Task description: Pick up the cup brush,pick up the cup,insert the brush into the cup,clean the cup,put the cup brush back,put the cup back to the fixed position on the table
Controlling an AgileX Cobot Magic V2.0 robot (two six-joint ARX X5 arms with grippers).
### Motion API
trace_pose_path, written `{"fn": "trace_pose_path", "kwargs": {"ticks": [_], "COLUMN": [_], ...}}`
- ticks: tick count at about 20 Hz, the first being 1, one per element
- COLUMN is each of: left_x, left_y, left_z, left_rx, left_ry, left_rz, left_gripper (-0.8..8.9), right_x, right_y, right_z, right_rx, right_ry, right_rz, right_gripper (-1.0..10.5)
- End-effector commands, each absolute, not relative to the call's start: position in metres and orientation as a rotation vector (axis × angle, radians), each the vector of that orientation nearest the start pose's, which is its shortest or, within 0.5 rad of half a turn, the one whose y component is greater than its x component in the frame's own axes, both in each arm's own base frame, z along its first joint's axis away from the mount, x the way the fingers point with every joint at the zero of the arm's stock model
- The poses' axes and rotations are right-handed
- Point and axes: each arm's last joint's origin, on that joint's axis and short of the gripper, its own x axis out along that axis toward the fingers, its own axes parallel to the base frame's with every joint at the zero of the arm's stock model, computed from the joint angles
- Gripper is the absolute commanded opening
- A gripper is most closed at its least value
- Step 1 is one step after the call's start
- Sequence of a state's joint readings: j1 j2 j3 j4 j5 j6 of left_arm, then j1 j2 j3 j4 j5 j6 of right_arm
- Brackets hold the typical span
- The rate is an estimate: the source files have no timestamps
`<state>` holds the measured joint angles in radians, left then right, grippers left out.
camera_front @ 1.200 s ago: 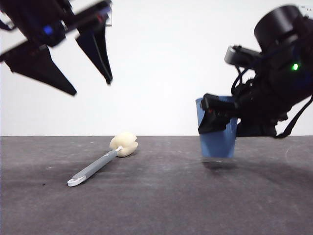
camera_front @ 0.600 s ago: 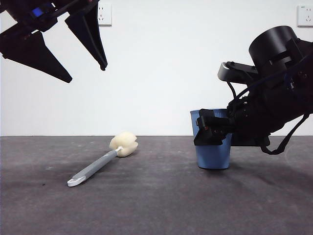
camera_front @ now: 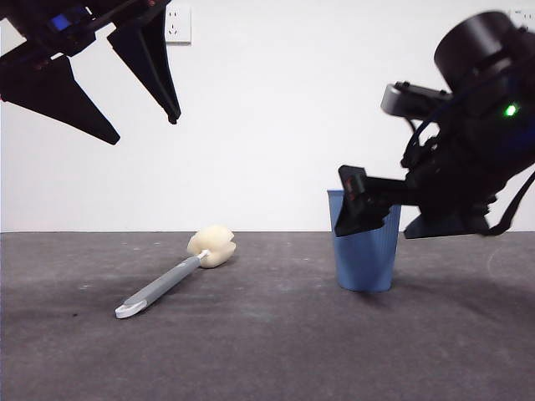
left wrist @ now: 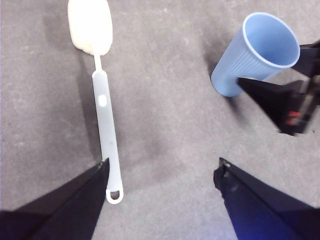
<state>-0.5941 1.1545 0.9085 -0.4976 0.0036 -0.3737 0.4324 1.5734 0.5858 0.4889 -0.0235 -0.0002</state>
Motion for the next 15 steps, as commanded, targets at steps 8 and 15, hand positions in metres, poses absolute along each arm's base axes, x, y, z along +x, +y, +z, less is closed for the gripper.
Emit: {"fn": "trace_pose_path", "kwargs": {"ticks": [8,15], "left_x": [0.185,0.176], "left_y": [-0.126,-0.123], "left_z": [0.266,0.273], "left_rx": [0.082,0.043], "left_ry": [0.942,0.946], "left_rz": [-0.467,-0.575], "left_gripper": [3.41,-0.08], "right_x": [0.172,0.119], "right_y": [0.108,0.086], "right_z": [0.218,0.256], "right_rx": [0.03,0.198], "right_ry": [0.734,0.702], "right_rz": [0.538,0.711], "right_gripper": [5.5,-0.1]}}
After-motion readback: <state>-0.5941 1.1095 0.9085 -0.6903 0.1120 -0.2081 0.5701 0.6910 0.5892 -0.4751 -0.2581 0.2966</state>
